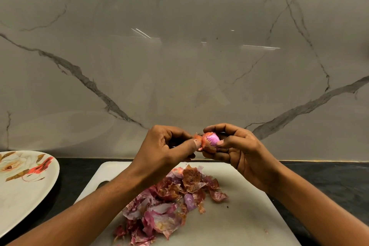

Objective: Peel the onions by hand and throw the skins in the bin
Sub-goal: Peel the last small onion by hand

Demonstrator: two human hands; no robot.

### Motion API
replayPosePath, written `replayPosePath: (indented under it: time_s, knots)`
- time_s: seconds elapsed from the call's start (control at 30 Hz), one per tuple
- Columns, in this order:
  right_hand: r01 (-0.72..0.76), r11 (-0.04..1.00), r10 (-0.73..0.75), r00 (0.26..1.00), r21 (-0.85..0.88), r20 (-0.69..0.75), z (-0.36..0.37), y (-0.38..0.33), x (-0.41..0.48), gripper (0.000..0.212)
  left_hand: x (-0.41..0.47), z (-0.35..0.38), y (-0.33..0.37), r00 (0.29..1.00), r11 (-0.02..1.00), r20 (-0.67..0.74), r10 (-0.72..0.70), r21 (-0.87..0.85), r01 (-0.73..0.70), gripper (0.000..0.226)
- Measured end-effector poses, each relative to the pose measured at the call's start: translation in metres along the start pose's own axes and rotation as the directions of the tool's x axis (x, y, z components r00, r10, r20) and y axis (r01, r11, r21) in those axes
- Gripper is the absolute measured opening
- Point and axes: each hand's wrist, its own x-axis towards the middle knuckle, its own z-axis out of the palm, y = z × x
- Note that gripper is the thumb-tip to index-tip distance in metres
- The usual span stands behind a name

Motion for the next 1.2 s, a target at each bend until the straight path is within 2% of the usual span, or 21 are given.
replayPosePath:
  time_s: [0.1, 0.17, 0.33, 0.6, 0.83, 0.97, 1.03, 1.2]
  knots:
    - [-0.002, 0.999, 0.003, 1.000, -0.036, 0.016, 0.0019, 0.0004, -0.0009, 0.044, -0.0001, 0.0033, 0.0002, 1.000, 0.997, -0.011, 0.009, 0.082, -0.008, 0.021]
    - [0.002, 0.998, 0.000, 0.999, -0.062, 0.034, 0.0040, -0.0007, -0.0023, 0.042, 0.0003, 0.0036, -0.0004, 1.000, 0.997, -0.028, 0.002, 0.077, 0.000, 0.010]
    - [0.034, 0.986, -0.033, 0.999, -0.164, 0.011, 0.0085, -0.0026, -0.0060, 0.044, -0.0001, 0.0032, 0.0017, 0.999, 0.997, -0.043, 0.019, 0.081, -0.016, 0.007]
    - [0.014, 1.000, -0.012, 0.996, -0.023, 0.089, 0.0034, -0.0011, -0.0041, 0.046, 0.0038, -0.0004, -0.0003, 0.989, 0.996, -0.147, 0.012, 0.092, 0.001, 0.008]
    - [0.038, 0.999, -0.039, 0.998, 0.016, 0.058, -0.0001, -0.0023, -0.0023, 0.041, 0.0055, -0.0036, -0.0003, 0.977, 0.995, -0.214, 0.022, 0.104, 0.001, 0.009]
    - [0.016, 1.000, -0.017, 0.999, 0.025, 0.029, 0.0011, -0.0040, -0.0031, 0.034, 0.0032, -0.0019, 0.0011, 0.990, 0.991, -0.142, 0.016, 0.135, 0.004, 0.009]
    - [-0.013, 1.000, 0.013, 1.000, -0.001, 0.006, 0.0026, -0.0045, -0.0034, 0.038, 0.0024, -0.0006, 0.0009, 0.997, 0.986, -0.076, -0.005, 0.166, 0.018, 0.006]
    - [-0.038, 0.990, 0.036, 0.999, -0.138, -0.016, 0.0062, -0.0065, -0.0045, 0.041, 0.0031, -0.0038, -0.0001, 0.999, 0.985, 0.004, -0.045, 0.167, 0.044, 0.028]
